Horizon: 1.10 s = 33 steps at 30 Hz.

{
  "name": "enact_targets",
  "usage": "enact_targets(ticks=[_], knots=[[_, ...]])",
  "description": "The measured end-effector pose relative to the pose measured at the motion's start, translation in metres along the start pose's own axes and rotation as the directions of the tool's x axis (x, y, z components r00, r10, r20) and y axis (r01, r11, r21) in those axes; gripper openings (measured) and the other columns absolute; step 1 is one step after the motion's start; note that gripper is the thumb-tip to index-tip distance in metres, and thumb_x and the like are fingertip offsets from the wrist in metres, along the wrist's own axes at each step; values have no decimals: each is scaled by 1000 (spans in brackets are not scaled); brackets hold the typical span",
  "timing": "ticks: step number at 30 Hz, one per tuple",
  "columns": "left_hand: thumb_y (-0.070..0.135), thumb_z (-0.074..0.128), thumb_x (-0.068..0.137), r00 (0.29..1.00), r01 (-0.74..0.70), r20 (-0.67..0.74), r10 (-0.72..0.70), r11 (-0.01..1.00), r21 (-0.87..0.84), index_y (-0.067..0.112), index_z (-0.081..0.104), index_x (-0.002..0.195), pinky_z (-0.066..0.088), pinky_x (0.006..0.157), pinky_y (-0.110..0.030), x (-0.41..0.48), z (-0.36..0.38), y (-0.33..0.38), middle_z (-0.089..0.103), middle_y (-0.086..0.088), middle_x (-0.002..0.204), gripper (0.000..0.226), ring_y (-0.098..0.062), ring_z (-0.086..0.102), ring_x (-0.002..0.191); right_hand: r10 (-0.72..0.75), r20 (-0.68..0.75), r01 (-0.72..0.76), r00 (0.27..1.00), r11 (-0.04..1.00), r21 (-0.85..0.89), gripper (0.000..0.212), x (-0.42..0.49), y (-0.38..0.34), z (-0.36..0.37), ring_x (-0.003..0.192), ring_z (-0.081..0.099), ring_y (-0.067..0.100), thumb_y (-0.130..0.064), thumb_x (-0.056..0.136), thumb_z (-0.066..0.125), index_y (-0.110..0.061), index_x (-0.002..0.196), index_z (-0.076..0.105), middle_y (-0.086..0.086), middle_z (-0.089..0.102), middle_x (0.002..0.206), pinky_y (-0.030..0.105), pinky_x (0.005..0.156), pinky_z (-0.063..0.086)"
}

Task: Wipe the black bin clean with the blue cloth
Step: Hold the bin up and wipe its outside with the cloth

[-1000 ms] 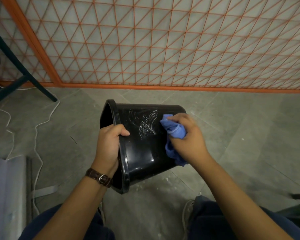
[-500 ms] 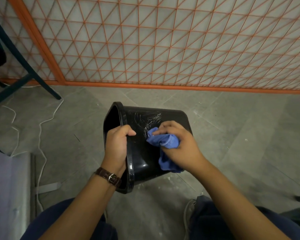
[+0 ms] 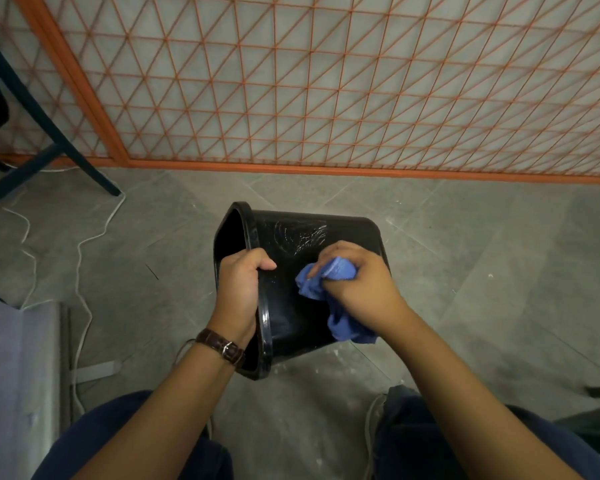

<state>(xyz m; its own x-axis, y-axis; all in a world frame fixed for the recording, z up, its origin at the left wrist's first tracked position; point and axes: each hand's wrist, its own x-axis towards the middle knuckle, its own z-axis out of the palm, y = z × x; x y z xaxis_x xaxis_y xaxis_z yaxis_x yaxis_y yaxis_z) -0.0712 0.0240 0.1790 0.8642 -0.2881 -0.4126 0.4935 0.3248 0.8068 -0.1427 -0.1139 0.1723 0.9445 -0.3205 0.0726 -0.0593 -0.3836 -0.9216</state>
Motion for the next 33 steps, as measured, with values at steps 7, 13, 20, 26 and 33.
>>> enact_targets(ticks=[7, 13, 20, 26, 33], knots=[[20, 72, 39, 987, 136, 97, -127, 986, -94, -9, 55, 85, 45, 92, -45, 9, -7, -7, 56, -24, 92, 57, -36, 56, 85, -192, 125, 215, 973, 955, -204, 34, -10, 1, 16, 111, 50, 13, -14, 70, 68, -24, 102, 68, -12, 52, 113, 27, 96, 41], [8, 52, 69, 993, 64, 103, -60, 997, -43, -1, 65, 90, 52, 76, -36, 9, -6, -14, 67, -18, 84, 25, -29, 65, 77, -131, 98, 143, 987, 980, -135, 23, -4, -2, 5, 87, 59, 7, -3, 63, 61, -22, 73, 70, -12, 58, 87, 37, 79, 51], [36, 70, 69, 982, 140, 139, -128, 987, -79, 2, 63, 79, 50, 74, -33, 11, -9, -19, 61, -13, 76, 36, -25, 60, 72, -251, 165, 285, 954, 930, -233, 43, -17, -1, 30, 107, 49, 17, -11, 69, 70, -21, 111, 65, -9, 51, 119, 26, 94, 39], [28, 66, 76, 992, 94, 91, -83, 989, -117, -10, 57, 116, 44, 101, -49, 5, -9, -11, 61, -27, 118, 57, -39, 60, 108, -245, 315, 322, 917, 921, -218, 31, -11, -7, 8, 98, 55, 14, -3, 63, 70, -22, 86, 73, -14, 58, 103, 37, 83, 48], [4, 48, 79, 998, -54, 32, 54, 999, -6, 6, 70, 66, 51, 85, -45, 7, -9, -4, 68, -15, 81, 25, -27, 66, 73, -44, -61, 27, 997, 964, -265, 27, 8, 3, -39, 85, 55, -5, -4, 73, 62, -31, 76, 62, -13, 54, 94, 5, 74, 39]])
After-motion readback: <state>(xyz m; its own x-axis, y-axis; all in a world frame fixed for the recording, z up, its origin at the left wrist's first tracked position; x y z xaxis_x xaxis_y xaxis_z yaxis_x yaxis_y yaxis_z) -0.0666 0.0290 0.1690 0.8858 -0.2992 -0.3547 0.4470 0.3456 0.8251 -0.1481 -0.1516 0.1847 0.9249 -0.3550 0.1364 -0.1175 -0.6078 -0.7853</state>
